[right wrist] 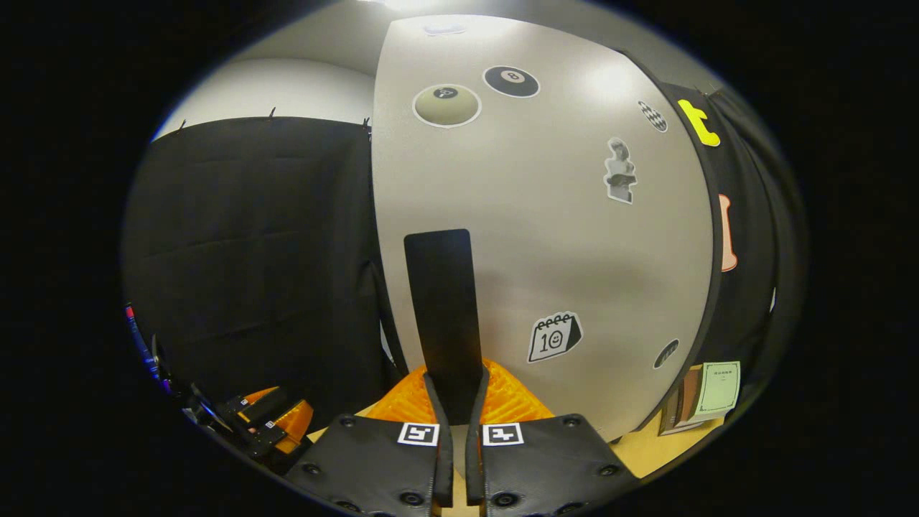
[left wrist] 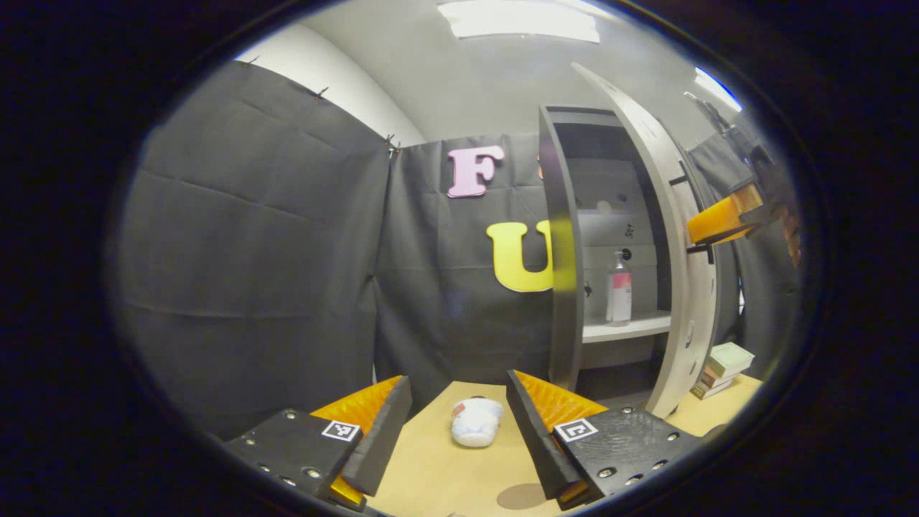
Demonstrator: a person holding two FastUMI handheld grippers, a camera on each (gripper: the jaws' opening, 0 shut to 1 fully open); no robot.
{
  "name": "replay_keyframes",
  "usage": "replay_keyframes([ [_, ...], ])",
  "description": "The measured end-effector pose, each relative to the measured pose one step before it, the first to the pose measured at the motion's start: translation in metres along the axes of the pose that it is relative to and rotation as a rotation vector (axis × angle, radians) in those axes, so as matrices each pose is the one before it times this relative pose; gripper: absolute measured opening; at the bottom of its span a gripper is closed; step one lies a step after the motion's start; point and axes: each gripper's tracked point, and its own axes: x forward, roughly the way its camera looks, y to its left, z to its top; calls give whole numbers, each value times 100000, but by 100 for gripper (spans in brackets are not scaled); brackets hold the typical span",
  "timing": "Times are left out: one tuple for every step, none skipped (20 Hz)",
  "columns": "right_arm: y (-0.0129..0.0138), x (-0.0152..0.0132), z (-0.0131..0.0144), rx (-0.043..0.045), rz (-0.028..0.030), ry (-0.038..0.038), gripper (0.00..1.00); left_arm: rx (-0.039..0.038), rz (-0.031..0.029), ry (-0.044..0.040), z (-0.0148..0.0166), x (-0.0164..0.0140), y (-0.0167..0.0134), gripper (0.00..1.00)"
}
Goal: Open the cabinet door with the right hand, grasp the bottle in the cabinet with the left hand and place it on the coaster, then close the cabinet door with the right hand.
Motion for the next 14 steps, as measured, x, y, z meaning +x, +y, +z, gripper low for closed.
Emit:
replay_keyframes([
  [-207, -36, -25, -125, 261, 214, 8, 143, -1984, 256, -62, -155, -104, 81],
  [-9, 75, 81, -11, 35, -44, 8, -33, -1758, 207, 208, -192, -91, 81],
  [-146, 102, 107, -348, 97, 123, 8, -107, -1963, 58, 321, -348, -305, 81],
  [-107, -43, 37, -262, 70, -193, 8, -117, -2085, -160, 285, -362, -254, 81],
  [-213, -214, 21, -117, -105, -112, 8, 26, -1653, -293, 271, -301, -177, 81],
  [-83, -186, 36, -364, -107, -132, 8, 247, -1641, -307, 492, -432, -199, 81],
  [-197, -80, 42, -445, -121, 69, 8, 295, -1492, -426, -6, 239, -308, 81],
  [-137, -76, -37, -80, -219, 27, 8, 157, -1378, -393, 210, -166, -170, 83],
  [-228, -101, 95, -22, -534, 12, 8, 1, -1389, -8, 240, -236, -231, 81],
  [-71, -113, -46, -113, -573, 5, 8, -124, -1335, 121, 276, -257, -171, 81],
  [-195, -189, 94, -139, -893, -510, 8, -356, -1266, 143, 287, -289, -186, 81],
  [-223, -107, -55, -132, -873, 126, 7, -428, -1292, -37, 304, -196, -146, 81],
  [-220, -3, 52, 267, -936, -65, 8, -104, -1081, -81, 146, -54, -41, 81],
  [-136, -123, -34, 275, -969, -278, 8, 153, -944, 32, -1, -49, -69, 81],
])
